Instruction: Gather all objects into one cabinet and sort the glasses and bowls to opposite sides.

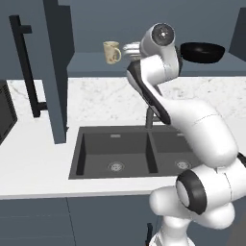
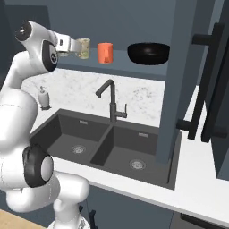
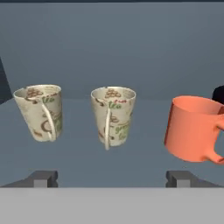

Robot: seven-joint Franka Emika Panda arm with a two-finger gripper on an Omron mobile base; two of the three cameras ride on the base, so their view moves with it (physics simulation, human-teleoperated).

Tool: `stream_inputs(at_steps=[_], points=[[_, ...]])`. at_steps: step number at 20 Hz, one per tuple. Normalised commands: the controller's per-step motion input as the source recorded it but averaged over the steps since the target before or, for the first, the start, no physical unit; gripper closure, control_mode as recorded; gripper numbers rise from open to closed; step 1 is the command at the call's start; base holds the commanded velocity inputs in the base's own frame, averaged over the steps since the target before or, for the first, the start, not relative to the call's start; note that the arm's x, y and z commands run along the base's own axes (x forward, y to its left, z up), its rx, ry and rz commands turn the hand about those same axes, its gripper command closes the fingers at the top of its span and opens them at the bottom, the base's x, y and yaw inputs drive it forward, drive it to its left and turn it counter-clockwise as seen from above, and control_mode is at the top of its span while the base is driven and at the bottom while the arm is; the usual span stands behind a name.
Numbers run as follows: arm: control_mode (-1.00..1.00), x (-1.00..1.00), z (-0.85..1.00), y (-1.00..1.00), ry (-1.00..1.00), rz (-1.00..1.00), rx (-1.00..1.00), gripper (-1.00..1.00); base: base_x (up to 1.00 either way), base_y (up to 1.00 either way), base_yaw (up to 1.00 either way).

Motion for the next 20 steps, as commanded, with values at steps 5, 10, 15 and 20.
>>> stream_inputs(at_steps=[5, 10, 15, 20], points=[[-1.0, -1.0, 0.28, -0.03, -0.13, -0.03, 0.0, -1.0, 0.0, 0.0, 0.0], [-1.0, -1.0, 0.25, -0.05, -0.15, -0.01, 0.0, -1.0, 0.0, 0.0, 0.0], [-1.0, -1.0, 0.23, -0.03, -0.18, 0.0, 0.0, -1.0, 0.0, 0.0, 0.0], [-1.0, -1.0, 0.25, 0.0, -0.2, 0.0, 0.0, -1.0, 0.0, 0.0, 0.0]])
